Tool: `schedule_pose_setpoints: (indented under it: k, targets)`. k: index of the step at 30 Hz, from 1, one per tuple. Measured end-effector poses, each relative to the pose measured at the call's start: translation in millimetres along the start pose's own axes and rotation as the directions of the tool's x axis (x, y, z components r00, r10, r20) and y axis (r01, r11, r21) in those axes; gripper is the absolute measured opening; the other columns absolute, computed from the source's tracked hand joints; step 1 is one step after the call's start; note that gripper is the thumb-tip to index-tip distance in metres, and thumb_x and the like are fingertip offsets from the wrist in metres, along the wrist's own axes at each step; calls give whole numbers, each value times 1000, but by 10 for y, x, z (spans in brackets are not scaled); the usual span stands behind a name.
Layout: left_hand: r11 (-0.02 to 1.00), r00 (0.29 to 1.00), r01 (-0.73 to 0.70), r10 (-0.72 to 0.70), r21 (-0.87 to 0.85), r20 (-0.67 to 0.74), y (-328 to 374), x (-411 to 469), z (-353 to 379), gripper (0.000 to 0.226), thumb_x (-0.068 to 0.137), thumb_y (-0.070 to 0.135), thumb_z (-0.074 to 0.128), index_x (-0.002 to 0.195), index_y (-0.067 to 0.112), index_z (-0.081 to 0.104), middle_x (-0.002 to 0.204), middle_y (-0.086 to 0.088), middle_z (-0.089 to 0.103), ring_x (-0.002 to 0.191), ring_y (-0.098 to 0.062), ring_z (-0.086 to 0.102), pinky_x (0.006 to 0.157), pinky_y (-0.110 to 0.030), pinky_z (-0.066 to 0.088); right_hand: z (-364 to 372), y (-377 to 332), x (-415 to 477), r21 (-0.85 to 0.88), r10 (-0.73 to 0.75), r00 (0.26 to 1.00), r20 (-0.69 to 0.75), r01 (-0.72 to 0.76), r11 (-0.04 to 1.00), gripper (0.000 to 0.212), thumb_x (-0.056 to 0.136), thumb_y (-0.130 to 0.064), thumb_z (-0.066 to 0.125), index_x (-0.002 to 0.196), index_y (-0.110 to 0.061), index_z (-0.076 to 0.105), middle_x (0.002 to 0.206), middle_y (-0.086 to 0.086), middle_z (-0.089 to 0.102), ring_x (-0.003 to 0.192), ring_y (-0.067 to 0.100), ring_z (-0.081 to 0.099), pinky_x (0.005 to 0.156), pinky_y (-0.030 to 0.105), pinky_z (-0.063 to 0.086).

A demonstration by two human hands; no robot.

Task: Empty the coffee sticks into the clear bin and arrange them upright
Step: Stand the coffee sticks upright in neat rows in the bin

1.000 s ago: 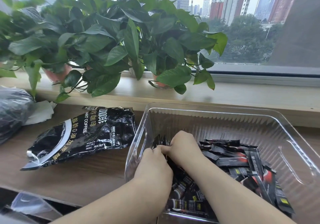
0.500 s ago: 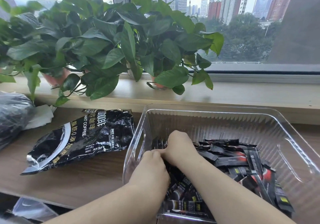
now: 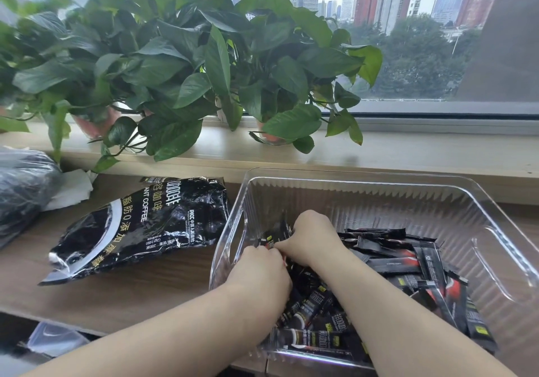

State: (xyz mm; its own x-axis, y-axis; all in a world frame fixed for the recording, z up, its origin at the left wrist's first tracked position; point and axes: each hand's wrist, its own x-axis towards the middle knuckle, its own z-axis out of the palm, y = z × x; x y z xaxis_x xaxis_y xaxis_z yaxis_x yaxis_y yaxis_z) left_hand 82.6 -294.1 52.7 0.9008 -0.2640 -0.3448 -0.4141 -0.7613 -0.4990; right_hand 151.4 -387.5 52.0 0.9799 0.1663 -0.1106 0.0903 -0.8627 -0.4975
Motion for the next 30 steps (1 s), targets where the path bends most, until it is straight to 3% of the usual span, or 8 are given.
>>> schedule_pose_setpoints:
  k: [9, 15, 20, 23, 27, 30]
  targets:
    - [997, 998, -47, 44, 69, 42, -53, 30, -58, 31, 99, 22, 47, 128, 22, 60, 126, -14, 52, 114, -32, 50, 78, -38, 31, 4, 58, 12, 26, -5, 999, 52, 4, 1000, 51, 78, -31, 77, 52, -16, 35, 51, -2, 35, 47, 14, 32, 40, 23, 23]
    - [994, 998, -12, 5, 108, 61, -43, 62, -100, 31, 100, 22, 47, 129, 19, 58, 129, -12, 52, 117, -32, 50, 79, -39, 31, 8, 91, 20, 61, 8, 998, 57, -12, 998, 50, 78, -37, 78, 53, -17, 40, 52, -2, 41, 46, 12, 35, 39, 22, 25]
    - [997, 998, 54, -54, -49, -12, -56, 54, -180, 28, 99, 8, 44, 122, 10, 61, 123, -12, 57, 112, -32, 57, 74, -37, 37, -1, 96, 19, 97, 25, 998, 52, -30, 995, 48, 79, -36, 78, 55, -16, 42, 57, -1, 42, 50, 14, 33, 40, 24, 26]
    - [971, 991, 131, -135, -202, -2, 14, 21, -179, 33, 98, 2, 42, 129, 3, 55, 126, -17, 50, 111, -33, 55, 82, -38, 46, -19, 99, 18, 97, 35, 998, 54, -40, 994, 47, 79, -38, 77, 55, -17, 42, 56, -2, 42, 49, 13, 33, 40, 23, 25]
    - [890, 962, 238, -272, -390, -34, 10, -87, -176, 36, 93, -4, 48, 128, 2, 55, 124, -15, 43, 94, -22, 59, 80, -29, 46, -42, 77, 36, 34, 68, 994, 87, -71, 997, 37, 78, -42, 76, 64, -16, 54, 57, -2, 47, 48, 11, 39, 39, 22, 27]
    - [830, 936, 274, -345, -485, -62, -17, -157, -198, 34, 91, -7, 49, 122, 5, 57, 121, -13, 46, 75, -13, 51, 74, -25, 41, -50, 65, 59, 12, 83, 990, 114, -85, 996, 35, 77, -43, 77, 69, -14, 59, 61, -1, 52, 50, 13, 41, 41, 23, 30]
